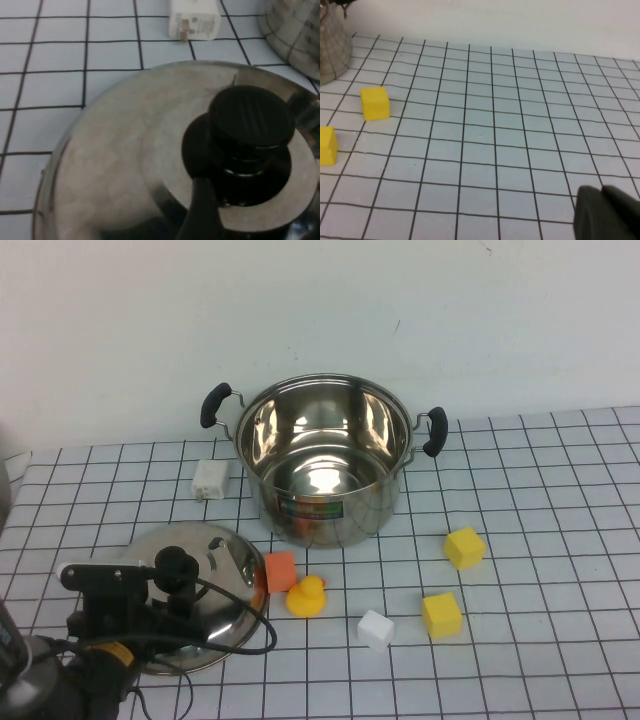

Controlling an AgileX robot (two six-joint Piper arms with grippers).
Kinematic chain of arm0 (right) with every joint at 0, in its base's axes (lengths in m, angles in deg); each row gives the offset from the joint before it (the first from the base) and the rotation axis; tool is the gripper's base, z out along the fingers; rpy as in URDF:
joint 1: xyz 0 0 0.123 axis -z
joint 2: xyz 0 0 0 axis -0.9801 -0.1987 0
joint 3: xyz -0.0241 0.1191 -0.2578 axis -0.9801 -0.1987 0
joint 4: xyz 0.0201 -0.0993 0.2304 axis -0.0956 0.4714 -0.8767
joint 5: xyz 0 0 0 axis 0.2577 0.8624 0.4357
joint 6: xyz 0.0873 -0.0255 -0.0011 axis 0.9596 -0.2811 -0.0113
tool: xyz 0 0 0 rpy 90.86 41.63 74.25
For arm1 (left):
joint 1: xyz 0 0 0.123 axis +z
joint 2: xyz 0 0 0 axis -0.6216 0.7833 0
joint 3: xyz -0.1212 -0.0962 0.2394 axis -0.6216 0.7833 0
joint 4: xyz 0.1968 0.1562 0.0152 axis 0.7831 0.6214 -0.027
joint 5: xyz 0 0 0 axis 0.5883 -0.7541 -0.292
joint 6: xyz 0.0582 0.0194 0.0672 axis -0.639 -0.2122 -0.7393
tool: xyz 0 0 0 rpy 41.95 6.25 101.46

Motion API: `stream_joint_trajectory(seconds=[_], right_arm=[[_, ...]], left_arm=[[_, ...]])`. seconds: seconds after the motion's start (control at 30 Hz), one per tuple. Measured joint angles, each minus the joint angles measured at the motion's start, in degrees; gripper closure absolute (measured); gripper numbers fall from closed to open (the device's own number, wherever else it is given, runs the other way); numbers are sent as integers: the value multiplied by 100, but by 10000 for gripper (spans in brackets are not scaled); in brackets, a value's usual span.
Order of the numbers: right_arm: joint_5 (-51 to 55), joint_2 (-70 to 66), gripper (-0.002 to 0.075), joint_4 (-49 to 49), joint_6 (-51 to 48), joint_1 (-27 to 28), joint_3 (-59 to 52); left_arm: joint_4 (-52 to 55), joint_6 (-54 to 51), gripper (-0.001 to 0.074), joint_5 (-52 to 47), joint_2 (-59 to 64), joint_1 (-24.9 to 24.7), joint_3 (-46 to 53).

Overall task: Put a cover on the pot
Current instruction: Pick up the pot lid

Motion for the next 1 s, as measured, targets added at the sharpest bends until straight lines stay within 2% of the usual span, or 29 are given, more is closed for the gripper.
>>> stream_joint_trajectory(seconds=[0.33,0.53,1.0], right_arm=[[0,0,717,0,0,0,0],[0,0,717,0,0,0,0],[0,0,717,0,0,0,0]], left_arm=[[20,72,244,0,67,0,-455],[-343,316,234,0,76,0,-721],[-411,351,233,22,689,0,-1141]])
